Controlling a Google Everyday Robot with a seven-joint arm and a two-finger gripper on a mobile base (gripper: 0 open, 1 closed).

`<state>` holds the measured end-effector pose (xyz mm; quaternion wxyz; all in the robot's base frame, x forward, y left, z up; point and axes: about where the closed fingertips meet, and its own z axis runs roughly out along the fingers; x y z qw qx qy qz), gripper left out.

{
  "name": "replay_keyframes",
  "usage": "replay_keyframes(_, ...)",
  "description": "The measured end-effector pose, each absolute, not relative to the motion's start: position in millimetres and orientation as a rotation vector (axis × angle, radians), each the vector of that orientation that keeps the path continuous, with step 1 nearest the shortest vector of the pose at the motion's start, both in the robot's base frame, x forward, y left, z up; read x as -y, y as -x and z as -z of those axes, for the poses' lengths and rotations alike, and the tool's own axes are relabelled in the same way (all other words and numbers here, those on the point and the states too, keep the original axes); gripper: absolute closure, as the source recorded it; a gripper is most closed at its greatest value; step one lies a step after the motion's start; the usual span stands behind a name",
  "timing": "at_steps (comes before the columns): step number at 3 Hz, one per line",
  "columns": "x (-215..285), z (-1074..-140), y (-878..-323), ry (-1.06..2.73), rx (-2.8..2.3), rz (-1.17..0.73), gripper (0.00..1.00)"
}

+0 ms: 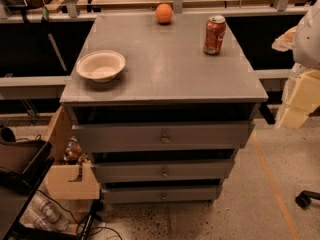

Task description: Place coke can into paper bowl

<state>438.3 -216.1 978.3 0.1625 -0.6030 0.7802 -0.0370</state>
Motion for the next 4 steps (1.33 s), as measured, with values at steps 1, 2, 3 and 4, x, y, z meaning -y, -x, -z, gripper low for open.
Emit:
replay_keyframes(1, 216, -979, -438, 1.717, -2.224, 0.107, 0.0)
replay_keyframes(2, 221, -979, -443, 1.617, -2.212, 0.11, 0.0)
replay_keyframes(3, 252, -953, -448, 1.365, -2.215, 0.023, 0.0)
replay_keyframes(4, 274, -944, -474, 1.198, -2.095, -0.053, 0.0)
